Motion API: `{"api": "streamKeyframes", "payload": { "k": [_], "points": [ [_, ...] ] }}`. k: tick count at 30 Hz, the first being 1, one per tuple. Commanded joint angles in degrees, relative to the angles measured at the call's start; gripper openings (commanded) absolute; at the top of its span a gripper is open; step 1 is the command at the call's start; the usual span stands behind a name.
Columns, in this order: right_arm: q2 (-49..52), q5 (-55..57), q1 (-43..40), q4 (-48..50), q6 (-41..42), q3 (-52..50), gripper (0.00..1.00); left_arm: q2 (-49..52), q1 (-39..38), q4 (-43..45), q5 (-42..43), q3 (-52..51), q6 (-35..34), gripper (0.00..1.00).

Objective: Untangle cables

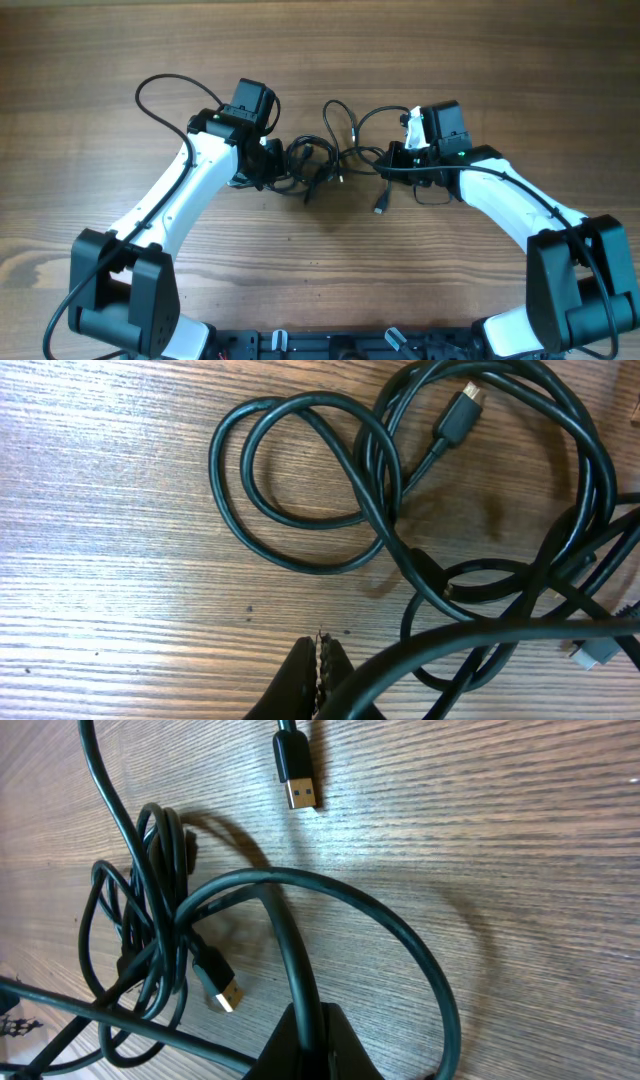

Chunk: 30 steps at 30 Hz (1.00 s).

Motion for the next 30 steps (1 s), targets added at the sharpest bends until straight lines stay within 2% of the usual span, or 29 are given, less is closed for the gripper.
{"api": "streamKeyframes", "payload": {
  "k": [1, 3, 7, 14, 16, 22, 25, 30],
  "points": [
    [-0.4, 9.3, -3.6, -1.6, -4.1, -0.3, 0.04, 0.2, 2.5, -0.7, -10.3, -0.4, -3.5, 0.04],
    [-0.4, 5.4, -3.7, -0.9, -7.4, -0.3, 0.04, 0.2, 2.5, -0.7, -10.3, -0.4, -3.0, 0.04],
    [-0.5, -13.7, -4.5, 3.3, -10.1, 0.4, 0.04, -0.5, 2.6, -0.8, -9.1, -0.2, 2.2, 0.04],
    [-0.5, -40.4, -5.2, 17.4, -3.8, 0.5, 0.05, -8.7, 6.8, -0.4, -1.6, -0.2, 2.8, 0.04],
    [-0.5, -46.0, -5.2, 22.0, 1.1, 0.5, 0.04, -13.9, 9.2, 1.1, 4.0, -0.2, 4.8, 0.04],
    [-0.5, -43.8, -5.2, 25.4, 5.4, 0.5, 0.04, -29.5, 15.6, 8.6, 17.4, -0.2, 5.9, 0.04],
    [-0.4, -41.7, -5.2, 25.3, 5.7, 0.5, 0.04, -35.9, 17.2, 11.6, 16.6, -0.2, 5.9, 0.04],
    [-0.4, -38.9, -5.2, 25.2, 7.3, 0.5, 0.05, -40.8, 17.6, 9.3, 6.0, -0.2, 5.7, 0.04]
  ]
}}
